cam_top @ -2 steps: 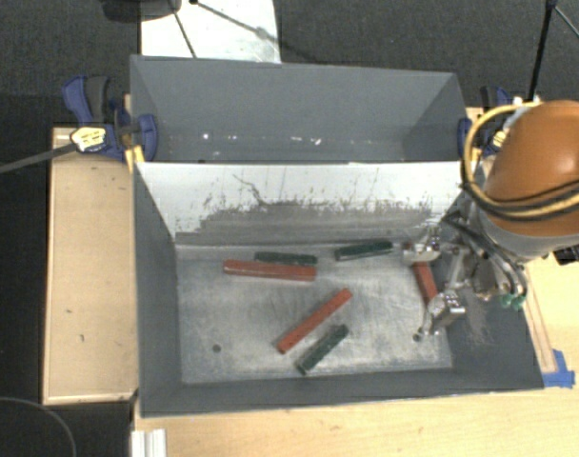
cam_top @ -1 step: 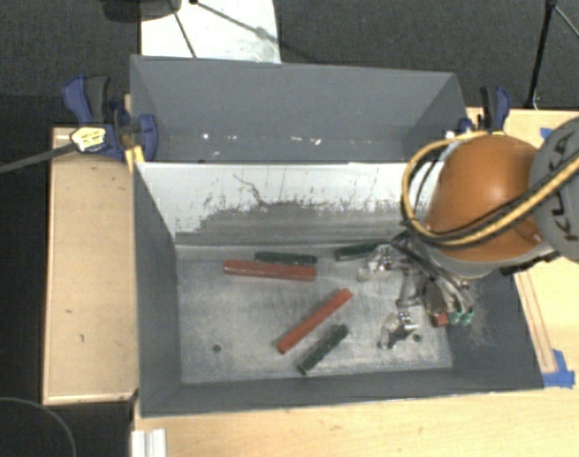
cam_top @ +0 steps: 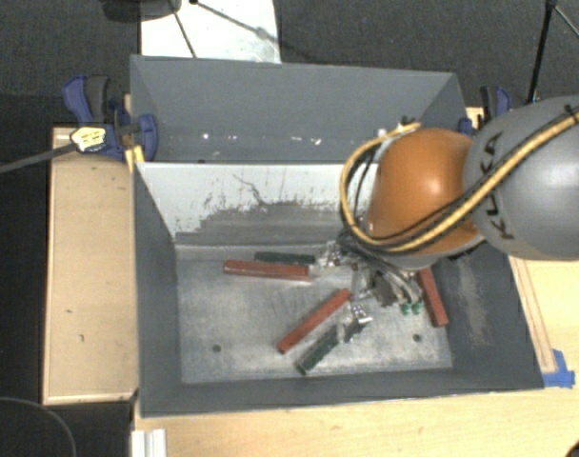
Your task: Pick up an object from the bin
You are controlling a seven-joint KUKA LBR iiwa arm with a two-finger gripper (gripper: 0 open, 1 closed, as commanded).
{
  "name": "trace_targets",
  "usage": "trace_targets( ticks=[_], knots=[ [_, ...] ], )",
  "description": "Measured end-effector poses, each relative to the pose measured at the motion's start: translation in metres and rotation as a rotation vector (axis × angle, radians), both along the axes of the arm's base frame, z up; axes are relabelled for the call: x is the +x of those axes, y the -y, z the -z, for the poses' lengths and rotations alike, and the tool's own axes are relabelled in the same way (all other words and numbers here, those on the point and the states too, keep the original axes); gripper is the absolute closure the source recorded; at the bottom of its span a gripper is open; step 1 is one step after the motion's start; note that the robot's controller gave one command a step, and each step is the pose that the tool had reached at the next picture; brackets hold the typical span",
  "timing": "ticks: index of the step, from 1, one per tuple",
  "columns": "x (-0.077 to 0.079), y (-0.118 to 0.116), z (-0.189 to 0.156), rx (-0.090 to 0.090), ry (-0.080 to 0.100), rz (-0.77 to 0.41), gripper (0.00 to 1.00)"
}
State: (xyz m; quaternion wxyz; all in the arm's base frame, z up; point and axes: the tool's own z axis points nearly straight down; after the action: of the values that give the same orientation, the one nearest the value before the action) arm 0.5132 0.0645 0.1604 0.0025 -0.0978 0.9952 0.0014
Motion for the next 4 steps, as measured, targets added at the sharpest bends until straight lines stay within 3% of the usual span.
trace_targets(
  ticks=[1, 2, 3, 4],
  knots=[
    [-0.027, -0.011, 0.017, -0.003, -0.002, -0.198, 0.0],
    [-0.001, -0.009, 0.088, -0.003, 0.001, -0.296, 0.0],
    [0.009, -0.002, 0.085, -0.001, 0.009, -0.307, 1.0],
    [0.009, -0.002, 0.085, -0.001, 0.009, -0.307, 1.0]
  ],
)
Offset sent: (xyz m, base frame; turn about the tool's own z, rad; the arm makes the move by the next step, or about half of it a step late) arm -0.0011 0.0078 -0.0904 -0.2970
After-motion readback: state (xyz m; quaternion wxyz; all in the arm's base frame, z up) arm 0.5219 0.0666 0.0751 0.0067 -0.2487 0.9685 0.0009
